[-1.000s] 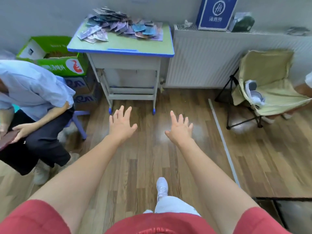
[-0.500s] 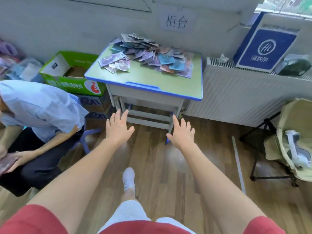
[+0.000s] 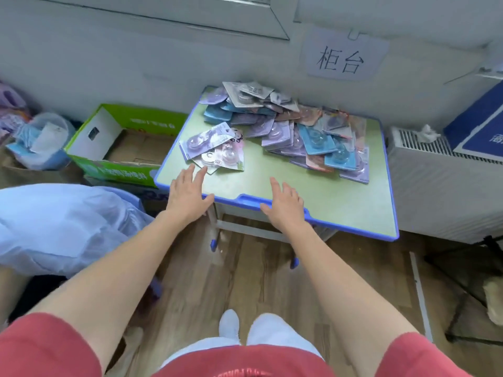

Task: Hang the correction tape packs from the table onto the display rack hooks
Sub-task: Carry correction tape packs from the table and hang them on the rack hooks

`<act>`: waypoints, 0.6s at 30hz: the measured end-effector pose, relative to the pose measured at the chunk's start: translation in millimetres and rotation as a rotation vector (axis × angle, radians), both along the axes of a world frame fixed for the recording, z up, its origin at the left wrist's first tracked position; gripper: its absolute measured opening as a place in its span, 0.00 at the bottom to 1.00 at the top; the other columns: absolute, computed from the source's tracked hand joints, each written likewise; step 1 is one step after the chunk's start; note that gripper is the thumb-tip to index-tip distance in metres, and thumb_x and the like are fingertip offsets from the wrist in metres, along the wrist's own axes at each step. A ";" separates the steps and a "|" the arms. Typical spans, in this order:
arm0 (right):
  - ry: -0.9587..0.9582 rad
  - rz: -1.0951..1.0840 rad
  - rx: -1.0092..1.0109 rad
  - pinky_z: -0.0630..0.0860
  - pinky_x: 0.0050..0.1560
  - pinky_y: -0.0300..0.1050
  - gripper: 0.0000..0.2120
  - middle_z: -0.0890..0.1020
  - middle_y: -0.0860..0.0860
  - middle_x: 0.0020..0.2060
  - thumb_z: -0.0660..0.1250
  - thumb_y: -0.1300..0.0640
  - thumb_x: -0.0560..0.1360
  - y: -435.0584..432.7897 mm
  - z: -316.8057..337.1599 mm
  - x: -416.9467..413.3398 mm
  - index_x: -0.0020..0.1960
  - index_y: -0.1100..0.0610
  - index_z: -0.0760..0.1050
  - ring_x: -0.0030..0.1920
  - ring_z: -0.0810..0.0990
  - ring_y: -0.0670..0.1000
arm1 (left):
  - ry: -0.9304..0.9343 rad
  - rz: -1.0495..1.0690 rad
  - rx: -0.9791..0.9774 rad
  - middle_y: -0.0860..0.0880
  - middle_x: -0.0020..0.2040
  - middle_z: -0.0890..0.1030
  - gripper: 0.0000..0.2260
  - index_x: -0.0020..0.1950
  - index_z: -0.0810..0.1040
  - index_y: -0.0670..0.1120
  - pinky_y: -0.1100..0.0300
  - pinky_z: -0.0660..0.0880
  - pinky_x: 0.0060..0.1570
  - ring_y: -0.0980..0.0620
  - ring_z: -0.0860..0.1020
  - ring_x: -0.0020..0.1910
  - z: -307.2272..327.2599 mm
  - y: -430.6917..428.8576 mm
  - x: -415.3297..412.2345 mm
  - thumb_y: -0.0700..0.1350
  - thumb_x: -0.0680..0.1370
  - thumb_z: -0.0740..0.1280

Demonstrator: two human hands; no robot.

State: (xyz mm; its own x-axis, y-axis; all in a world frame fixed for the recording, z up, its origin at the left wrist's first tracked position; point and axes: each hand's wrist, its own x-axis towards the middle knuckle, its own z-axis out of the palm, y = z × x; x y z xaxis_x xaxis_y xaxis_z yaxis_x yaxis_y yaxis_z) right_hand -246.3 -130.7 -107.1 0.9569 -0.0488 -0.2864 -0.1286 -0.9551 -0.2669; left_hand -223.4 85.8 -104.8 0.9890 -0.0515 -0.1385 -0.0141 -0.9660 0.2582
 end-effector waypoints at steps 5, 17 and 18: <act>0.037 0.074 0.070 0.55 0.71 0.53 0.34 0.55 0.58 0.76 0.60 0.46 0.79 30.4 -18.0 64.4 0.78 0.52 0.46 0.75 0.55 0.59 | 0.038 0.041 -0.034 0.42 0.78 0.52 0.31 0.78 0.53 0.47 0.52 0.50 0.73 0.43 0.52 0.76 -20.0 11.2 48.9 0.51 0.79 0.64; -0.169 0.230 0.143 0.63 0.67 0.55 0.35 0.63 0.61 0.73 0.61 0.36 0.73 80.7 -59.4 159.4 0.74 0.52 0.64 0.72 0.64 0.61 | 0.045 0.086 -0.112 0.42 0.78 0.54 0.31 0.78 0.56 0.48 0.48 0.52 0.72 0.41 0.54 0.76 -46.2 29.0 151.1 0.50 0.78 0.66; -0.180 0.207 0.139 0.68 0.62 0.56 0.37 0.68 0.61 0.70 0.58 0.32 0.70 82.2 -62.0 161.0 0.71 0.53 0.69 0.68 0.69 0.62 | 0.053 0.068 -0.112 0.43 0.78 0.53 0.31 0.78 0.55 0.49 0.49 0.52 0.73 0.42 0.53 0.76 -47.8 29.9 156.8 0.51 0.78 0.66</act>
